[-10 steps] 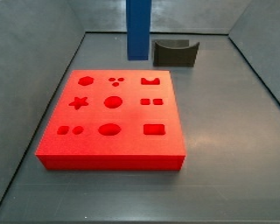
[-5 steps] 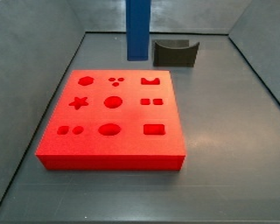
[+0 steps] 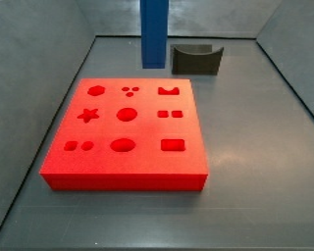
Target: Insert the rectangle object.
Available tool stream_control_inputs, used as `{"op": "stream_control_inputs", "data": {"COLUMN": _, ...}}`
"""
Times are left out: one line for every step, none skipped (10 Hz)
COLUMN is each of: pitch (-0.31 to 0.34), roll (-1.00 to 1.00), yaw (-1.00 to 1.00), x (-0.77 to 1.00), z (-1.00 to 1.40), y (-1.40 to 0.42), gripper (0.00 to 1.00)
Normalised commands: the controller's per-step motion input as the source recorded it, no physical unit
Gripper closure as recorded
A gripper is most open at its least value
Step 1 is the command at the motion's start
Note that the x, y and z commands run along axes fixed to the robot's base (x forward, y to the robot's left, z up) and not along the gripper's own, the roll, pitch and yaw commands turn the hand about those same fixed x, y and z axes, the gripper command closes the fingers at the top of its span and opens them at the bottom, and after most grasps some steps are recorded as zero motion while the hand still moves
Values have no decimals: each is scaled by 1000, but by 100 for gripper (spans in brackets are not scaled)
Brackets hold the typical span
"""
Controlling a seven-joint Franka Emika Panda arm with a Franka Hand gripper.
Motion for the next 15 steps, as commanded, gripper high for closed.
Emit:
{"op": "stream_control_inputs", "data": {"pitch": 0, "roll": -14, "yaw": 0, "x": 0, "z": -14, "y": 0, "gripper": 100}}
{"op": "stream_control_inputs", "data": {"pitch": 0, "roll": -13, "yaw": 0, "x": 0, "z": -11, "y": 0, "gripper": 100}}
{"op": "stream_control_inputs", "data": {"pitch": 0, "roll": -14, "yaw": 0, "x": 0, "z": -14, "y": 0, "gripper": 100}}
{"op": "stream_control_inputs", "data": {"pitch": 0, "roll": -14, "yaw": 0, "x": 0, "z": -14, "y": 0, "gripper": 100}}
{"op": "stream_control_inputs", "data": {"pitch": 0, "roll": -14, "yaw": 0, "x": 0, "z": -14, "y": 0, "gripper": 100}}
{"op": "stream_control_inputs", "data": {"pitch": 0, "roll": -14, "yaw": 0, "x": 0, "z": -11, "y": 0, "gripper": 100}}
{"op": "stream_control_inputs", "data": {"pitch": 0, "roll": -10, "yaw": 0, "x": 0, "z": -11, "y": 0, "gripper": 100}}
{"op": "stream_control_inputs", "data": {"pitch": 0, "roll": -11, "yaw": 0, "x": 0, "z": -14, "y": 0, "gripper": 100}}
{"op": "stream_control_inputs", "data": {"pitch": 0, "roll": -9, "yaw": 0, "x": 0, "z": -9, "y": 0, "gripper": 100}}
{"op": "stream_control_inputs", "data": {"pitch": 0, "roll": -9, "yaw": 0, "x": 0, "z": -11, "y": 0, "gripper": 100}}
{"op": "stream_control_inputs", "data": {"pitch": 0, "roll": -7, "yaw": 0, "x": 0, "z": -9, "y": 0, "gripper": 100}}
{"op": "stream_control_inputs", "data": {"pitch": 0, "roll": -6, "yaw": 0, "x": 0, "z": -6, "y": 0, "gripper": 100}}
{"op": "stream_control_inputs", "data": {"pitch": 0, "roll": -7, "yaw": 0, "x": 0, "z": -6, "y": 0, "gripper": 100}}
{"op": "stream_control_inputs", "data": {"pitch": 0, "roll": -7, "yaw": 0, "x": 0, "z": -6, "y": 0, "gripper": 100}}
{"op": "stream_control_inputs", "data": {"pitch": 0, "roll": -13, "yaw": 0, "x": 0, "z": -9, "y": 0, "gripper": 100}}
